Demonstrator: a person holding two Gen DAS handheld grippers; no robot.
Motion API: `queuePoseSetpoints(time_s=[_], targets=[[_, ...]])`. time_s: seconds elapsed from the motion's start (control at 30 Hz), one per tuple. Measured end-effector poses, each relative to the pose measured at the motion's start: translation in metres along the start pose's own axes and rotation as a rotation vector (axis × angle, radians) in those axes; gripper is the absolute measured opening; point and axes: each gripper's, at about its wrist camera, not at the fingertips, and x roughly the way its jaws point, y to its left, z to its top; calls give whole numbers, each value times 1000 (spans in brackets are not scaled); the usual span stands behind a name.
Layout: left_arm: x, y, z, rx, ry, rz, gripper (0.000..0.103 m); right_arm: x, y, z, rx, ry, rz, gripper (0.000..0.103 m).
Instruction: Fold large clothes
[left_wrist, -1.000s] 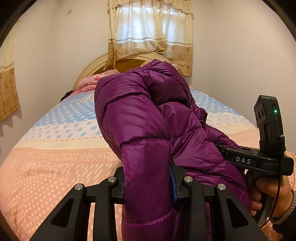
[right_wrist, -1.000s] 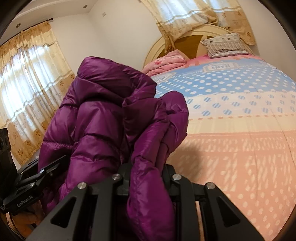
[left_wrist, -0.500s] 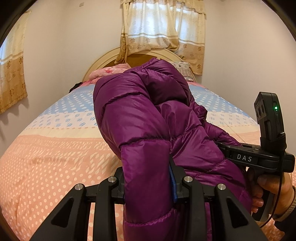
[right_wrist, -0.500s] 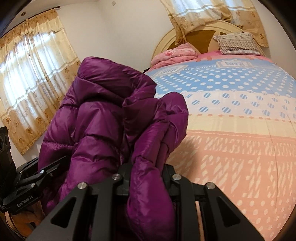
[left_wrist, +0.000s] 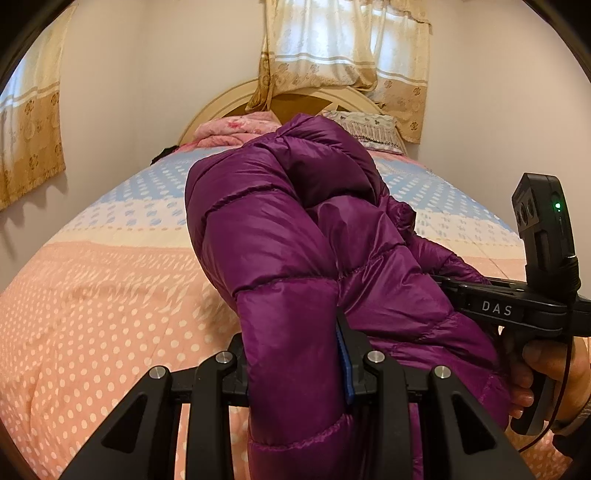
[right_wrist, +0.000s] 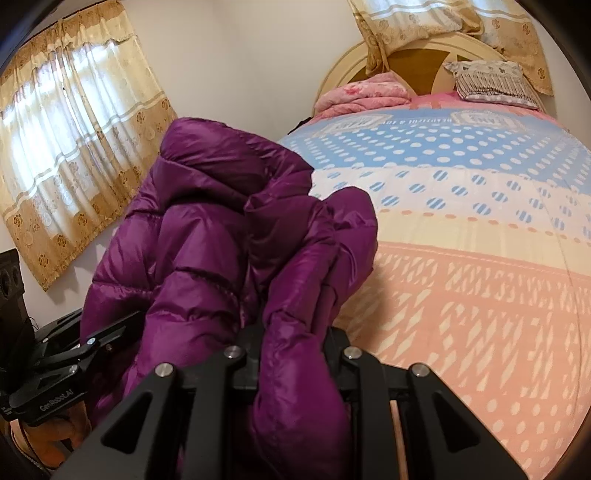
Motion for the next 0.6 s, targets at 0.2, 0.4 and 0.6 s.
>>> queuePoseSetpoints(time_s=[0.2, 0.4, 0.6], targets=[[11, 8, -9, -13, 28, 0, 35, 9, -1, -3, 12, 33, -14, 24], [19, 14, -19, -34, 49, 11, 46, 14, 1, -7, 7, 52, -36, 24], [24, 18, -26, -56, 70, 26, 59, 18, 2, -10, 10, 66, -55, 27]])
